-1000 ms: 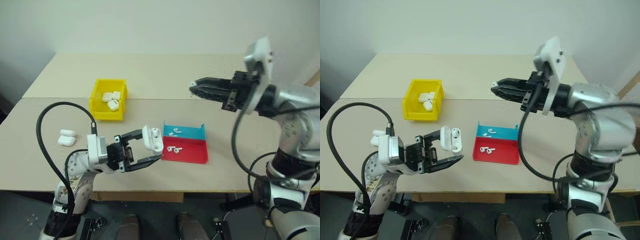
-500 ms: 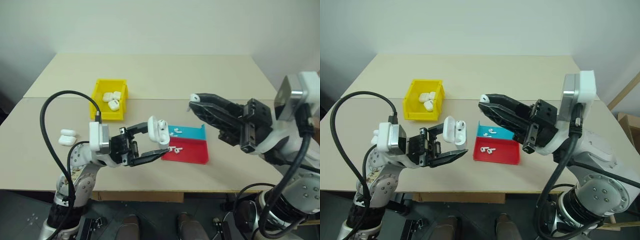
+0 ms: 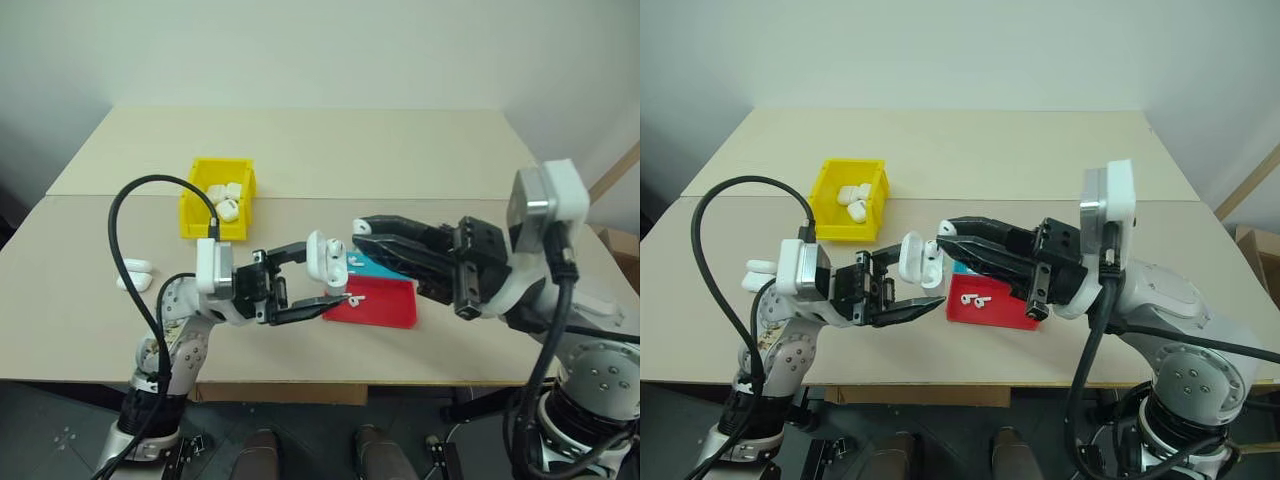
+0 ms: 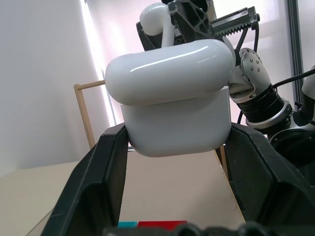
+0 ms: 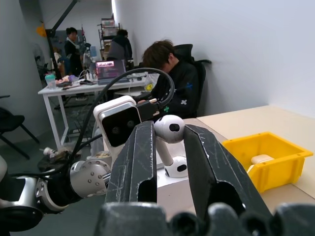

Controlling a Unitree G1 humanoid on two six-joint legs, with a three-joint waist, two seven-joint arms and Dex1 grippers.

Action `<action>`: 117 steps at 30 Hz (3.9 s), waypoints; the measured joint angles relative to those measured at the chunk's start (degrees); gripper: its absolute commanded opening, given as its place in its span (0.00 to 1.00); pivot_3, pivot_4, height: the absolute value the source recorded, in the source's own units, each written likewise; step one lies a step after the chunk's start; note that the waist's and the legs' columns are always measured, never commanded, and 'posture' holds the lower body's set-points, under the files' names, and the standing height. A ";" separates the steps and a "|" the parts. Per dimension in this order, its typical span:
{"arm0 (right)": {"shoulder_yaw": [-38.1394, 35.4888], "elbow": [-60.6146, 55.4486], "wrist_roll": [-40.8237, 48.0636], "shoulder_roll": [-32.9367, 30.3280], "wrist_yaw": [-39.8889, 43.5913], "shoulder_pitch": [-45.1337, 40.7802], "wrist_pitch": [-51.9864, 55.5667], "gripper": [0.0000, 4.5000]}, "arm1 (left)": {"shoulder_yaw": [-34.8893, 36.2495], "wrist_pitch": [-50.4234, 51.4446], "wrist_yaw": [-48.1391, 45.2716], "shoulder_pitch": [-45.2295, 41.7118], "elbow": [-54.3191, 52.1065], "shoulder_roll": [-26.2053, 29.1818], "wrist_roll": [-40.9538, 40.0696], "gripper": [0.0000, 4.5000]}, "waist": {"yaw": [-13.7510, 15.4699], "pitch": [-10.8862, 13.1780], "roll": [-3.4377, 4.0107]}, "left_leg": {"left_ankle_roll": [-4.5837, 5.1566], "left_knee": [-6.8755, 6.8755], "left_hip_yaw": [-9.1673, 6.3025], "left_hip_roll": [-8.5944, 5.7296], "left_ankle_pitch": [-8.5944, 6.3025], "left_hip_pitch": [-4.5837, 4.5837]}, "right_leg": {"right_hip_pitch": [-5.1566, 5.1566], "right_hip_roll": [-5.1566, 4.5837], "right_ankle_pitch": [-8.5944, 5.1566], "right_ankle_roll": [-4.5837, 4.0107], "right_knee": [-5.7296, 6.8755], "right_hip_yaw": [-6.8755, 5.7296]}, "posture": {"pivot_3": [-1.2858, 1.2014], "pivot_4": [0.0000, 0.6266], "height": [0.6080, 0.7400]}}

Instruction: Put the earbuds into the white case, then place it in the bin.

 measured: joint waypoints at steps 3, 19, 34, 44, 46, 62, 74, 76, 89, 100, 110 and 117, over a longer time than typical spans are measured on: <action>2.16 0.72 -0.17 -1.73 1.09 0.88 -1.45 0.14 | -0.01 -0.26 -0.47 -0.40 1.18 -0.14 0.63 0.60 | -0.02 0.00 0.00 | 0.00 0.00 0.00 0.00 0.00 0.00 | 0.00 0.00 0.00 0.00 -0.01 0.01 | 0.52 0.24 1.00; 9.69 3.20 -2.88 -6.33 3.84 0.88 -7.51 0.14 | -0.05 -2.32 -1.10 -0.58 1.86 -0.89 2.40 0.60 | 0.09 0.00 -0.01 | 0.00 0.00 -0.01 0.00 0.00 -0.01 | 0.00 0.00 0.00 0.00 -0.03 -0.01 | 0.52 0.24 1.00; 11.41 3.44 -3.91 -8.03 4.66 1.33 -9.66 0.14 | -0.04 -3.78 -1.57 -0.59 2.86 -1.49 3.20 0.60 | 0.10 0.01 -0.02 | 0.00 0.00 -0.01 0.00 0.00 -0.01 | 0.00 0.00 0.00 0.01 -0.03 -0.01 | 0.52 0.24 1.00; 11.42 3.12 -5.15 -8.26 5.42 2.89 -12.69 0.14 | -0.06 -3.94 -1.80 -0.68 3.31 -1.55 3.65 0.60 | 0.09 0.01 -0.02 | 0.00 0.01 -0.01 0.00 0.00 -0.01 | 0.01 -0.01 0.01 0.01 -0.03 0.00 | 0.52 0.24 1.00; 11.42 3.12 -5.07 -8.84 5.43 2.89 -12.71 0.14 | -0.11 -3.95 -1.87 -0.76 3.48 -1.70 4.08 0.60 | 0.11 0.01 -0.02 | 0.00 0.01 -0.02 0.00 0.00 0.00 | 0.02 0.00 0.01 0.01 -0.03 -0.01 | 0.52 0.24 1.00; 12.72 3.13 -7.18 -9.21 5.86 3.21 -13.72 0.30 | -0.17 -4.08 -2.06 -0.82 3.70 -1.89 4.30 0.60 | 0.12 0.01 -0.02 | 0.00 0.01 -0.02 0.00 0.00 -0.01 | 0.01 0.00 0.01 0.01 -0.04 -0.01 | 0.52 0.24 1.00; 13.40 3.08 -9.57 -10.08 6.44 3.45 -15.22 0.30 | -0.20 -4.55 -2.31 -0.82 4.02 -2.18 4.47 0.60 | 0.12 0.01 -0.02 | 0.00 0.01 -0.02 0.00 0.00 -0.01 | 0.02 0.00 0.01 0.01 -0.04 -0.01 | 0.52 0.24 1.00; 13.40 3.06 -9.62 -10.23 6.97 3.88 -15.83 0.30 | -0.20 -4.60 -2.52 -0.84 4.04 -2.32 4.47 0.60 | 0.13 0.01 -0.02 | 0.00 0.01 -0.02 0.00 0.00 -0.01 | 0.02 0.00 0.01 0.01 -0.04 -0.01 | 0.52 0.24 1.00; 13.33 2.02 -11.41 -10.50 6.09 5.11 -17.79 0.38 | -0.27 -4.68 -2.45 -0.94 4.14 -2.65 4.55 0.60 | 0.13 0.00 -0.02 | 0.00 0.01 -0.02 0.00 0.00 0.00 | 0.03 0.00 0.01 0.01 -0.04 -0.01 | 0.52 0.24 1.00; 12.44 2.50 -11.98 -10.41 6.45 6.25 -20.79 0.38 | -0.26 -4.72 -2.43 -1.61 4.14 -2.77 4.54 0.60 | 0.16 0.00 -0.02 | 0.00 0.01 -0.02 -0.01 0.00 -0.01 | 0.03 -0.01 0.01 0.01 -0.04 -0.01 | 0.52 0.24 1.00; 4.94 8.85 -3.29 -19.88 10.89 -1.02 -18.22 0.30 | -0.32 -4.69 -1.91 -2.10 5.64 -2.51 5.38 0.60 | -0.01 0.01 -0.02 | 0.01 0.02 0.01 0.00 0.00 0.06 | 0.06 0.02 0.02 0.01 0.00 0.03 | 0.52 0.24 1.00; 14.49 17.58 -5.96 -23.73 14.81 -22.19 -11.15 0.00 | -1.40 -4.62 -0.56 -5.25 9.97 -1.83 9.41 0.60 | 0.08 0.01 -0.01 | 0.01 0.01 0.01 0.00 0.00 -0.02 | -0.02 -0.01 0.02 0.01 -0.08 0.02 | 0.52 0.24 1.00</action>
